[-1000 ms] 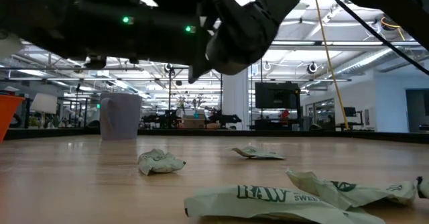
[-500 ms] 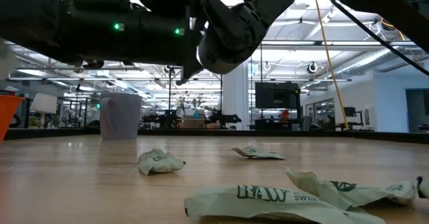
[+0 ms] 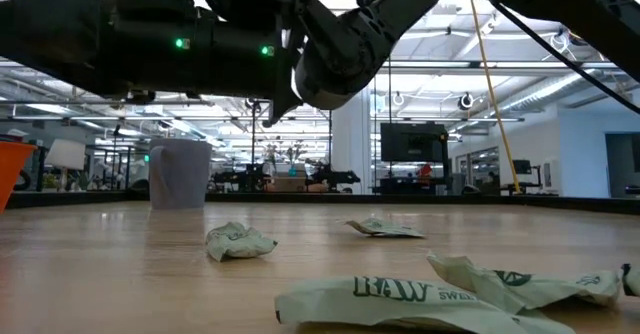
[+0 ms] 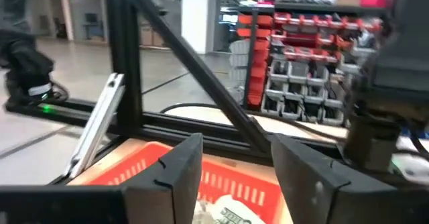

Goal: Pick and place Stevia / Truvia into bins
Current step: Put the stevia packet into the orange bin

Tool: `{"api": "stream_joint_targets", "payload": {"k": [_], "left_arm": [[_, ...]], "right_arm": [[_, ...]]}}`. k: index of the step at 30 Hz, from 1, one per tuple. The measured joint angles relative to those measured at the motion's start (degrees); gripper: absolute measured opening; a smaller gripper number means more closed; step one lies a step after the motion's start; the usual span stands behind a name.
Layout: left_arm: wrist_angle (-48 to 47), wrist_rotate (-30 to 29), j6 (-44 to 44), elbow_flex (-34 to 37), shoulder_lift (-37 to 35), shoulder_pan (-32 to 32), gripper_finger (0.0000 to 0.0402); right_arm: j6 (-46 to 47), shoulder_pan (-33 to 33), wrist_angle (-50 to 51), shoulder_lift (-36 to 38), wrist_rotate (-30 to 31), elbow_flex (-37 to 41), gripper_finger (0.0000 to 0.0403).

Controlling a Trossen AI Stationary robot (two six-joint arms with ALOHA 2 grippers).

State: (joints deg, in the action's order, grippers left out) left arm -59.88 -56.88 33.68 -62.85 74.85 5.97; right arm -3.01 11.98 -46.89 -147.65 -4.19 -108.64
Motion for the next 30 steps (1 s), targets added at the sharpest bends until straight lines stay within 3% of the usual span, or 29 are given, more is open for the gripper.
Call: {"api": "stream_joint_targets", "payload": {"k": [5, 11, 16, 23, 27, 30], "left_arm": [[0.1, 5.1, 2.0, 0.0, 0.0, 1.0, 0.0088], [0.1, 7.5, 2.6, 0.0, 0.0, 3.6, 0.0088], [0.4, 9.0, 4.1, 0.0, 0.0, 5.8, 0.0088], [2.0, 21.8, 9.1, 0.0, 0.0, 8.6, 0.0088], [9.8, 33.5, 8.0, 0.0, 0.3, 10.7, 0.0088], [18.3, 38.5, 5.8, 0.0, 1.6, 13.1, 0.0088]], "right_arm": [[-2.5, 1.5, 3.7, 0.2, -0.6, 0.0, 0.0168], [-9.4, 2.3, 27.9, 8.1, 0.2, 2.8, 0.0155], [-8.8, 2.1, 48.4, 18.6, 1.4, 7.6, 0.0151], [-3.2, 2.4, 59.1, 36.9, 1.4, 23.5, 0.0150], [3.0, 2.4, 59.5, 49.1, 1.5, 35.2, 0.0144], [7.5, 2.3, 56.8, 58.5, 2.9, 44.6, 0.0144]]}}
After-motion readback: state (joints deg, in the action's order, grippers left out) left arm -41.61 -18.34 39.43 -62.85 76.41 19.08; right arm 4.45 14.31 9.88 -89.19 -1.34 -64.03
